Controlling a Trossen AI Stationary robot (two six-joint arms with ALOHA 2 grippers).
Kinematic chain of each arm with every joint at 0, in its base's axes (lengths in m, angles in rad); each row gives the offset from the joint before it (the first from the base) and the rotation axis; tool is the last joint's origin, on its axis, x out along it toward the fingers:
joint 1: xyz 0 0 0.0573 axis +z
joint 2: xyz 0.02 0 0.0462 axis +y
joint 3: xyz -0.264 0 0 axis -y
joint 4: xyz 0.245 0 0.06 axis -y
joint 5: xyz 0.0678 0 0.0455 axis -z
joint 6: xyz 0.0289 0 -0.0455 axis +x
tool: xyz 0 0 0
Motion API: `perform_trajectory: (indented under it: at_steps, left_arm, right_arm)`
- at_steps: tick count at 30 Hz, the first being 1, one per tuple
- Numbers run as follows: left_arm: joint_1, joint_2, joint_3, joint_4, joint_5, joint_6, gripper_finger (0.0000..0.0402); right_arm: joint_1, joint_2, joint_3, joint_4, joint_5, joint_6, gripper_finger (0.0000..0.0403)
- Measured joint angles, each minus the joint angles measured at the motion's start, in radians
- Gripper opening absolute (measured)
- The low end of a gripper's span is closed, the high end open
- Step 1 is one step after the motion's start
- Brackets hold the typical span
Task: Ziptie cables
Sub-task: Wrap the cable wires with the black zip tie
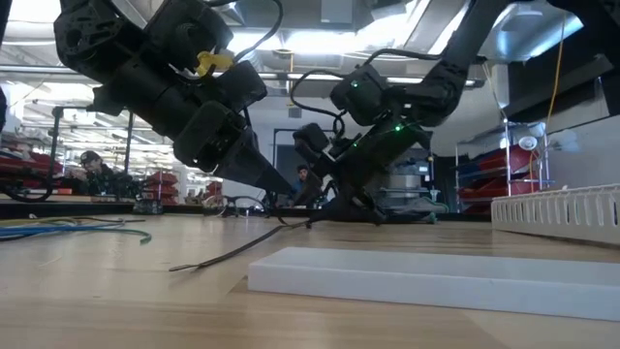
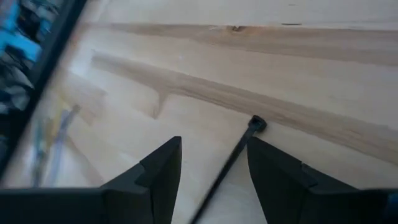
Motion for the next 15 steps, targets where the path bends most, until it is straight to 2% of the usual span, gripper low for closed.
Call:
perform_trajectory:
  at_steps: [4,9,12,15]
  left_arm:
    - [0.000,0.000,0.000,0.000,0.001,0.006,0.0000]
    - [-0.005,0.000,0.000,0.000,0.001,0.007,0.0000]
    - [-0.006,0.000,0.000,0.000,0.001,0.007,0.0000]
    - [-0.006,0.000,0.000,0.000,-0.001,0.007,0.0000]
  right_arm:
    - [0.008,0.000,0.001,0.015,-0.021,0.021,0.0167]
    - [0.008,-0.012,-0.003,0.003,-0.055,-0.087,0.0167]
    - [0.010,-0.046,0.010,-0.056,-0.032,-0.187,0.0167]
    - [0.009,-0.070,0.052,-0.185,0.013,-0.256,0.0167]
